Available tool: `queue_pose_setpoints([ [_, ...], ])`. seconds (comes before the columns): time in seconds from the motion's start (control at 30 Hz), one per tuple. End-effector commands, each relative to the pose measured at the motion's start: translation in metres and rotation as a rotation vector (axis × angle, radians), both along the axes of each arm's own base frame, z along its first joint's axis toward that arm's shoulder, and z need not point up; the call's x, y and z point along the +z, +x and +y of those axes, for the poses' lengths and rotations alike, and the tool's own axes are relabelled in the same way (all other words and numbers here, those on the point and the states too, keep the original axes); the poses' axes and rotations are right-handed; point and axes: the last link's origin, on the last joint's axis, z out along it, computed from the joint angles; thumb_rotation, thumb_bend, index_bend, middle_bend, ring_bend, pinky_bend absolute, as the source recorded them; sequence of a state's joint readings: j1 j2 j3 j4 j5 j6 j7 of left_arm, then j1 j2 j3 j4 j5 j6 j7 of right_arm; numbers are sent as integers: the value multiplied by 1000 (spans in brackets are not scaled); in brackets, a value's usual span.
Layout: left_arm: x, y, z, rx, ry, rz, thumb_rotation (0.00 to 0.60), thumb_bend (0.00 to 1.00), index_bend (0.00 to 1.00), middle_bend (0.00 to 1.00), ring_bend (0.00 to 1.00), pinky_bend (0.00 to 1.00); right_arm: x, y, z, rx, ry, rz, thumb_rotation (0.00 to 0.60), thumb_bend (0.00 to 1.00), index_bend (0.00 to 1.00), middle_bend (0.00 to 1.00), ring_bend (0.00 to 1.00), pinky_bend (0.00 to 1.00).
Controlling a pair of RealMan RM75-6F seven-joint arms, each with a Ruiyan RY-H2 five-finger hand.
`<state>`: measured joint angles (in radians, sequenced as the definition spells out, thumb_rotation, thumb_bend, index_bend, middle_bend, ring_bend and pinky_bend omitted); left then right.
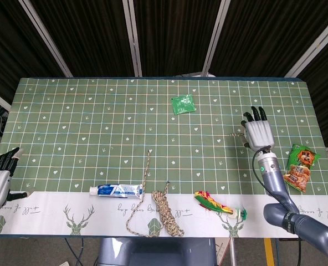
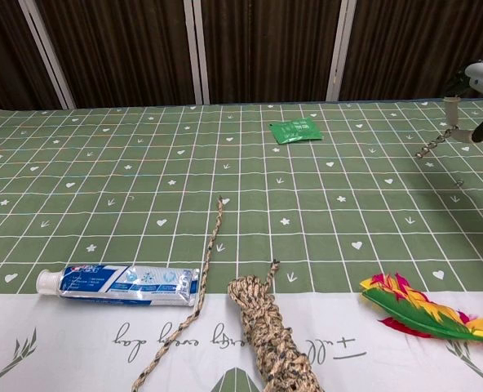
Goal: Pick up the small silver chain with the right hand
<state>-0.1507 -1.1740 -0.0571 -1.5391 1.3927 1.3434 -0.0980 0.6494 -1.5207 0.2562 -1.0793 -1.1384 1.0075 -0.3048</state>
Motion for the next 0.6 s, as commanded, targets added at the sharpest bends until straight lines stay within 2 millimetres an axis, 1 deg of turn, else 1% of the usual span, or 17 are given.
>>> queue_pose_setpoints([
  [0.03,1,0,-1,0,1,0,600,83,0,0,0,0,4,-7,2,-14,-12,25,600,309,612,203,0,0],
  [0.33,1,1,-2,-1,5,3,600,81,0,0,0,0,9,-22,10,-56,-13,52,600,310,615,202,0,0],
  [0.6,0,2,-2,-2,1,2,600,82,0,0,0,0,13,-30,13,-82,-21,71,600,311,616,203,0,0],
])
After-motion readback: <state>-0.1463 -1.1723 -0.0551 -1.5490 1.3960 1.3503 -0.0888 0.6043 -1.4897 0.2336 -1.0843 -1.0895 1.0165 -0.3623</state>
